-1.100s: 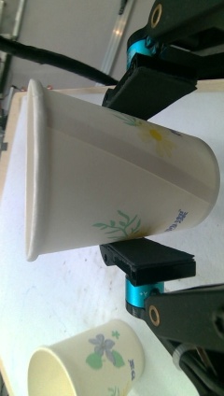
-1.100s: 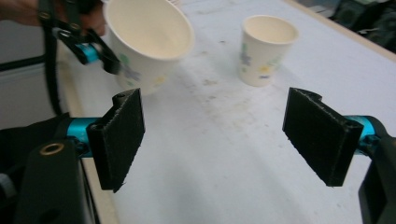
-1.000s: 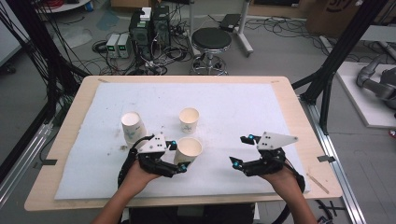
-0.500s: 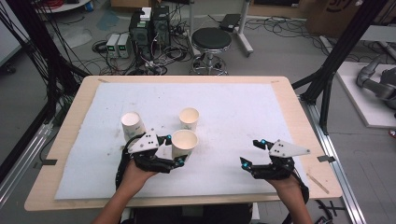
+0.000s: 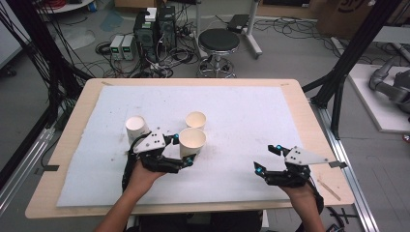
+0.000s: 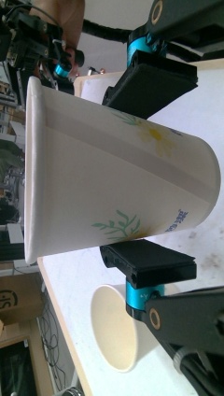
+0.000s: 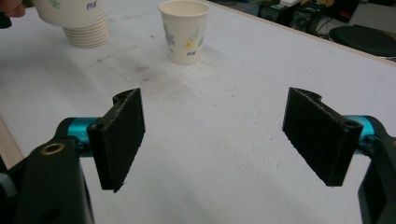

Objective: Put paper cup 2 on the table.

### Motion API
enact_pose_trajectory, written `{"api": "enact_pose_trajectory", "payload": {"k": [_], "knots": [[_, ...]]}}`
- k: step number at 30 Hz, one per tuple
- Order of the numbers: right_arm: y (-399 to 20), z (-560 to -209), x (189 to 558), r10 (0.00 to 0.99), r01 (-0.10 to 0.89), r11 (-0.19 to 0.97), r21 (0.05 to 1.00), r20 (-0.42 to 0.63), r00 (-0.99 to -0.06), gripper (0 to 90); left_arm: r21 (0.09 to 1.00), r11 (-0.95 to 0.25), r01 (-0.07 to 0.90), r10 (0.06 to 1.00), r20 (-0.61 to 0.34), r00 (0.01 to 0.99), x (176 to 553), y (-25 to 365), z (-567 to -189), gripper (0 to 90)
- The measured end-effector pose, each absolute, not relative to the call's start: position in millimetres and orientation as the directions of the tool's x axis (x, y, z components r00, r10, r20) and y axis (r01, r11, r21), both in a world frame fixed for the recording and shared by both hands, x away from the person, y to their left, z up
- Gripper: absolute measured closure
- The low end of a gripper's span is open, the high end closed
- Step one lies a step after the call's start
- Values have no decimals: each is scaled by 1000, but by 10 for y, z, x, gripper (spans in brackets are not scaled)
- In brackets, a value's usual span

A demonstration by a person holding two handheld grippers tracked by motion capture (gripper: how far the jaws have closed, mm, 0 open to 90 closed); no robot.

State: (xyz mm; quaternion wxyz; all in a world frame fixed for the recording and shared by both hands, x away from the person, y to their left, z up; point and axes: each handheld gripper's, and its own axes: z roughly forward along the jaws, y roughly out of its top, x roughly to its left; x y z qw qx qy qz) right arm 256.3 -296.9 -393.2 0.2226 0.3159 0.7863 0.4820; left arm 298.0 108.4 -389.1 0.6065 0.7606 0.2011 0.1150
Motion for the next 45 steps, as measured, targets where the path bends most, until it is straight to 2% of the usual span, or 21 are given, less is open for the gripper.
{"api": "enact_pose_trajectory", "payload": {"k": [9,18,32,38,45], "knots": [[-3071,-3947,2541,741,284,316,906,-48,-670,217,974,-163,157,422,-75,903,3241,757,-3799,303],[-3118,-3963,2510,753,283,295,913,-41,-656,217,971,-153,182,427,-102,898,3484,341,-3955,301],[-3201,-3961,2484,780,275,258,926,-31,-626,216,937,-247,246,459,-110,881,3750,-143,-4366,301],[-3203,-3973,2483,778,278,256,926,-27,-627,217,921,-288,265,461,-109,881,3771,-270,-4513,301],[-3187,-3977,2492,774,280,260,924,-26,-633,217,904,-319,285,507,-91,857,3773,-300,-4534,307]]}}
